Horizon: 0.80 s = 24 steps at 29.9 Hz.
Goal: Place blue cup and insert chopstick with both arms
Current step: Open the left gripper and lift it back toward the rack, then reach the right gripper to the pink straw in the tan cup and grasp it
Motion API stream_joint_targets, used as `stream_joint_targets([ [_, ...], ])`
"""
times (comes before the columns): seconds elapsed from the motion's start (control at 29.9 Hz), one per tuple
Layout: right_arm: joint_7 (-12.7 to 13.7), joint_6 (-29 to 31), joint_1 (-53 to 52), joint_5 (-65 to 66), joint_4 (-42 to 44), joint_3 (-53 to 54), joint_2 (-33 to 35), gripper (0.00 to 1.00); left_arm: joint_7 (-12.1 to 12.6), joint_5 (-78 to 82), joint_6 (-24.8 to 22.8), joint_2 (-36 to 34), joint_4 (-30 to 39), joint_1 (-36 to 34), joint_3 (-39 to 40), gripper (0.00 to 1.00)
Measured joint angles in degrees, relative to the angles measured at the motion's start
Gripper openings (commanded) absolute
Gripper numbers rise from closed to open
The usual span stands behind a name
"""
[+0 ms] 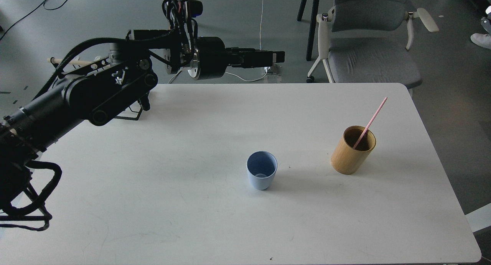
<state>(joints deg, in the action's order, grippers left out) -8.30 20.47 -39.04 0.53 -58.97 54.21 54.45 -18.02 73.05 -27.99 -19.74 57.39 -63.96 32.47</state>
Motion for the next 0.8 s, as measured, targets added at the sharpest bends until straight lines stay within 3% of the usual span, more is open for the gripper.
stream_joint_targets([
  [0.2, 0.0, -6.1, 0.5, 16.9, -6.4, -3.0, 4.8, 0.98, -0.1, -34.8, 0.0, -0.4, -10.2, 3.3, 9.2, 0.99],
  [0.4, -0.8, -12.1, 2.0, 31.9, -16.4, -10.6, 12.2, 0.97, 0.2, -69.6, 0.0, -0.1, -21.6, 6.7, 10.5, 0.99],
  [0.6, -2.7, -22.4, 3.3, 45.9, -24.7, -21.8, 14.6, 0.95, 0.1, -77.6, 0.0, 0.0, -26.2, 8.8, 11.1, 0.99],
  [0.8, -2.7, -31.5, 3.4, 65.2, -23.5, -32.9, 9.6, 0.91, 0.0, -80.1, 0.0, 0.1, -26.4, 9.9, 11.1, 0.99],
])
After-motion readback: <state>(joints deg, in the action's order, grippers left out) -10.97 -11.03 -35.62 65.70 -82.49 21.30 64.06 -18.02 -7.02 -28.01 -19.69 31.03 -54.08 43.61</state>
